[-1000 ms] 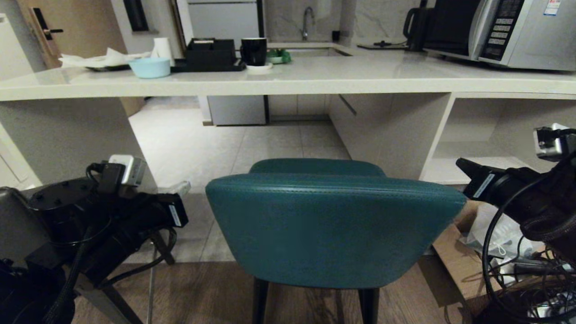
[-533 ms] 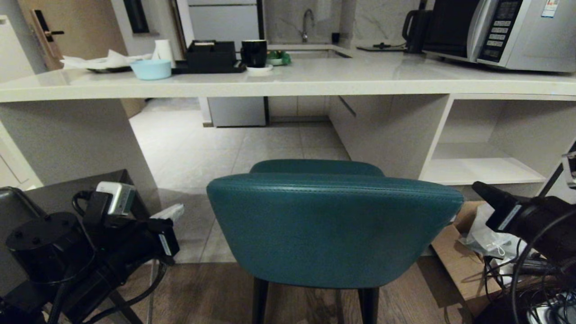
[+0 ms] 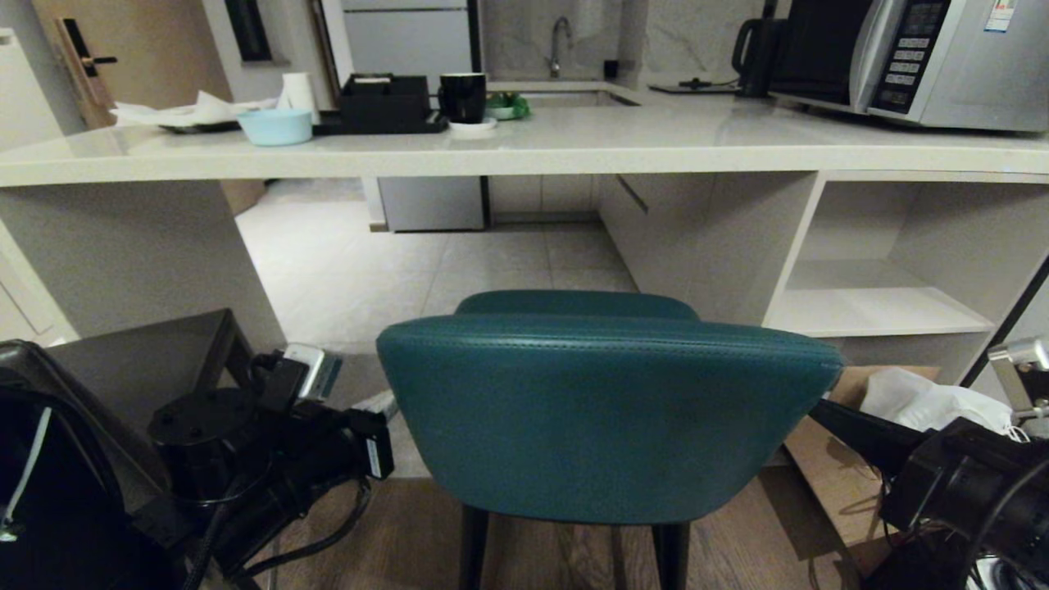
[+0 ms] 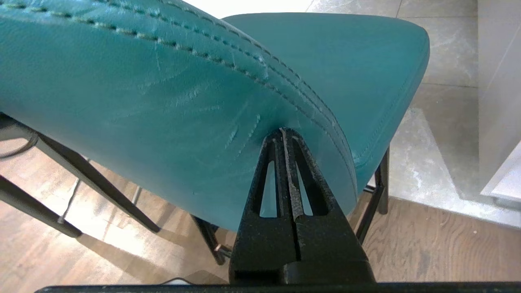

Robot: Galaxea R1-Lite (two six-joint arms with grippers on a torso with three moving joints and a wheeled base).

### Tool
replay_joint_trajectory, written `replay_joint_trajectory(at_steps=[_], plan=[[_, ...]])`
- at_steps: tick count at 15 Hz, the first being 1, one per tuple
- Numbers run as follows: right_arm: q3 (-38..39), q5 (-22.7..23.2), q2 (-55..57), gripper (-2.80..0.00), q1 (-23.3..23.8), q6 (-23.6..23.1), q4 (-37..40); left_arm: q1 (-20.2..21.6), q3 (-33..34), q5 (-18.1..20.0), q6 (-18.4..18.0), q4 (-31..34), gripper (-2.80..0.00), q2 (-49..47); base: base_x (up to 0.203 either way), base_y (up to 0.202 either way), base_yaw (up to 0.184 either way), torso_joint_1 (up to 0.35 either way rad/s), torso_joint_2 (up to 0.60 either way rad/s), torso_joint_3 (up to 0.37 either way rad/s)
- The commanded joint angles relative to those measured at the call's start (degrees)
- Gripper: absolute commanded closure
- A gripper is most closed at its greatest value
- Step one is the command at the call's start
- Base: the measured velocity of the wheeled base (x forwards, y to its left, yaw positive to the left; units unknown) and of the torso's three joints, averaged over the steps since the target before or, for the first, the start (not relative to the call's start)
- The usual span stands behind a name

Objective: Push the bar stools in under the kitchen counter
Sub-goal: Push the blue chair back under the dining table

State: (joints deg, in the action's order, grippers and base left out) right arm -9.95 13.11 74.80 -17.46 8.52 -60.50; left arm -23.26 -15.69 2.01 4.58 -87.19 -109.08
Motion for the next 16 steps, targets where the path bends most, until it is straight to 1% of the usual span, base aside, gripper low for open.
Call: replay_joint_trajectory(at_steps=[1, 3, 4, 9, 12, 16], plan=[[-2.17, 0.09, 5.01, 0.0, -0.36, -0.12, -0.29, 1.09, -4.66, -0.11, -0.01, -0.48, 0.0, -4.67, 0.0, 0.0, 0.0, 0.0, 0.0, 0.0], [-4.25, 0.17, 7.92, 0.0, -0.38, -0.12, -0.39, 3.55, -8.38, -0.16, -0.37, -0.48, 0.0, -7.82, 0.0, 0.0, 0.0, 0.0, 0.0, 0.0], [-5.16, 0.23, 9.17, 0.0, -0.45, -0.16, -0.4, 4.1, -9.03, -0.17, -0.53, -0.48, 0.0, -8.18, 0.0, 0.0, 0.0, 0.0, 0.0, 0.0], [-8.33, 0.51, 13.47, 0.0, -0.52, -0.26, -0.58, 4.12, -12.27, -0.18, -0.45, -0.48, 0.0, -7.92, 0.0, 0.0, 0.0, 0.0, 0.0, 0.0], [-10.39, 0.52, 17.07, 0.0, -0.55, -0.34, -0.84, 4.1, -15.45, -0.34, -0.53, -0.46, 0.0, -7.87, 0.0, 0.0, 0.0, 0.0, 0.0, 0.0], [-13.74, 0.55, 21.6, 0.0, -0.94, -0.44, -1.7, 3.57, -15.16, -0.34, -0.54, 0.09, 0.0, -6.93, 0.0, 0.0, 0.0, 0.0, 0.0, 0.0]])
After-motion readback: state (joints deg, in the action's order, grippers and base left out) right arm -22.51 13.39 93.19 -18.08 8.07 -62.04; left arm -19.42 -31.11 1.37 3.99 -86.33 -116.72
